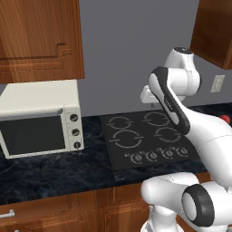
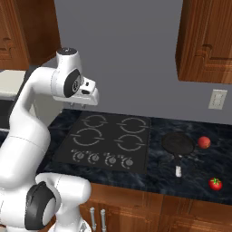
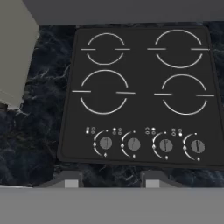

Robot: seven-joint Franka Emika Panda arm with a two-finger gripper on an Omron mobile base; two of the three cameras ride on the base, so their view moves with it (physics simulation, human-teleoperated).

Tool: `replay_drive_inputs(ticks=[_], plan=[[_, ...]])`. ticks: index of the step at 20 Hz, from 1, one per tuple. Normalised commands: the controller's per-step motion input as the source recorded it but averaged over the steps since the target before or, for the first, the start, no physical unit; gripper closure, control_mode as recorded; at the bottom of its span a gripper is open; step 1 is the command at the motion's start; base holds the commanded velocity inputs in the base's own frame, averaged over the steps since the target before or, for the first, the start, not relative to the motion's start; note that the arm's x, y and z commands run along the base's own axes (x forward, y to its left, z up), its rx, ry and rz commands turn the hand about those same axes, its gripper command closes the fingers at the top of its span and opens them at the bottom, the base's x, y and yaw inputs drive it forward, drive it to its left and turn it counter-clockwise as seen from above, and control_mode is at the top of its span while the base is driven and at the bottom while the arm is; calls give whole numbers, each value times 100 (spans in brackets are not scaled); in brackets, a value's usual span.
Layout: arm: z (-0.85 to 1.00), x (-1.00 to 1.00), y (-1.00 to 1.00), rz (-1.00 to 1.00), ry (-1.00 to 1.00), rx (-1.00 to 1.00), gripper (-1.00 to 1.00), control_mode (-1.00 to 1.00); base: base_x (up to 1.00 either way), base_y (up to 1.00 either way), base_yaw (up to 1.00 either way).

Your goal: Place the pan on the rear right burner on the stove. Then place the tomato and the onion in the pan and turn on the rear right burner.

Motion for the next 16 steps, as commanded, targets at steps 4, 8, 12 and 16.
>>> replay_drive_inputs(ticks=[4, 8, 12, 16], plan=[[0, 0, -14, 0, -1, 0, -100, -100, 0, 0, 0], [0, 0, -36, 0, -3, 0, -100, -100, 0, 0, 0], [0, 0, -46, 0, -1, 0, -100, -100, 0, 0, 0], [-1, 0, -51, 0, 0, 0, -100, -100, 0, 0, 0]])
